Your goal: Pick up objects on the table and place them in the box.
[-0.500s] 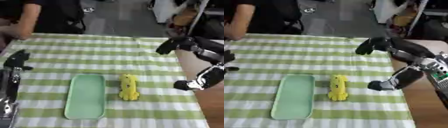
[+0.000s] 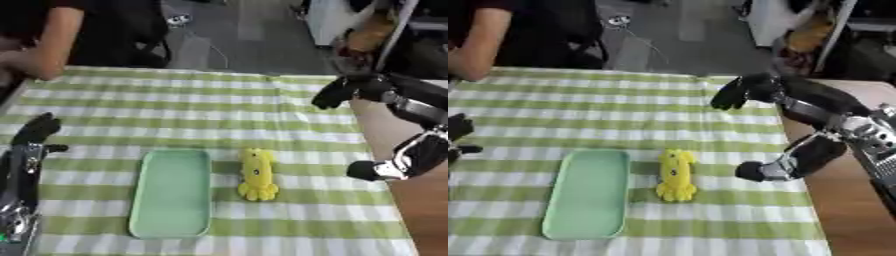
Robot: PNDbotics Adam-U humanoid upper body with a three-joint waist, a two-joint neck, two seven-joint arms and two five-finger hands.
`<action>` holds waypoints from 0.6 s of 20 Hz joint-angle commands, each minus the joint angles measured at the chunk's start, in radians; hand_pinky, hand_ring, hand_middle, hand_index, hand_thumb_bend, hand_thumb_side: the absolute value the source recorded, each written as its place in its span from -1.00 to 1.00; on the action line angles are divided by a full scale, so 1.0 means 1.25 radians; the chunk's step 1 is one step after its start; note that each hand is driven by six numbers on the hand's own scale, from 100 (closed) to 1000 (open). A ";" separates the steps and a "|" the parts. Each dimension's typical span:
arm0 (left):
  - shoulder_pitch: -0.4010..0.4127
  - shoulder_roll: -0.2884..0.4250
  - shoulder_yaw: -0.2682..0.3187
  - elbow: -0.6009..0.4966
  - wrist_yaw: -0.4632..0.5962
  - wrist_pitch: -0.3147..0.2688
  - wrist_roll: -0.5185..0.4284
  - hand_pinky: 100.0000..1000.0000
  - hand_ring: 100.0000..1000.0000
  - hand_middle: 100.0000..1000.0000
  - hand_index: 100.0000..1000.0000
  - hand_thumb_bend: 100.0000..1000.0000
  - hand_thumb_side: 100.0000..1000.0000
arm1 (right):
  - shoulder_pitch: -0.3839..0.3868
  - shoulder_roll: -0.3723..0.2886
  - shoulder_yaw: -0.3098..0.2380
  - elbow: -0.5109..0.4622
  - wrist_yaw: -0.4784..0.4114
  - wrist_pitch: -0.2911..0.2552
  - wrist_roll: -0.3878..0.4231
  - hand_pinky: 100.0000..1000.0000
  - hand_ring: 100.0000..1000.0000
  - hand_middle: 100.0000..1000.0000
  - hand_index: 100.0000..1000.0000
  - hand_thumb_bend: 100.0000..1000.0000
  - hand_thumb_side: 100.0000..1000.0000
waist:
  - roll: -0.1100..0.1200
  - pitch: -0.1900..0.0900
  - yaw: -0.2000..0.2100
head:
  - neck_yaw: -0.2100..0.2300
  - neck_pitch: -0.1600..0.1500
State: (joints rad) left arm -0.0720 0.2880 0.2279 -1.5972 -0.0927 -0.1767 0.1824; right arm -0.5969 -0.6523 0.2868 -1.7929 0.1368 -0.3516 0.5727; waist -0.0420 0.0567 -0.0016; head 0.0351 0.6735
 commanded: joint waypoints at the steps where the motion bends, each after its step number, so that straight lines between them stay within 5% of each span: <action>1: -0.005 0.019 0.004 -0.007 0.003 -0.006 0.000 0.13 0.55 0.74 0.49 0.30 1.00 | -0.017 -0.022 -0.007 -0.010 0.001 0.001 -0.002 0.36 0.46 0.55 0.71 -0.05 0.09 | 0.001 -0.010 0.001 | 0.005 -0.007; 8: -0.005 0.020 0.004 -0.021 -0.002 -0.006 -0.001 0.14 0.55 0.74 0.49 0.31 1.00 | -0.031 -0.027 -0.003 -0.015 0.001 -0.001 0.003 0.37 0.46 0.55 0.71 -0.06 0.09 | 0.000 -0.012 0.003 | 0.006 -0.006; 12: -0.003 0.022 0.003 -0.035 -0.009 -0.004 -0.003 0.14 0.55 0.74 0.49 0.31 1.00 | -0.094 -0.047 -0.009 -0.053 0.005 -0.010 0.000 0.39 0.47 0.55 0.70 -0.11 0.12 | -0.002 -0.015 0.003 | 0.004 -0.003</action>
State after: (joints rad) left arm -0.0717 0.2884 0.2279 -1.6135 -0.0967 -0.1806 0.1805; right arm -0.6923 -0.6765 0.2890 -1.8320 0.1415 -0.3588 0.5749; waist -0.0454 0.0513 0.0024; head 0.0354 0.6736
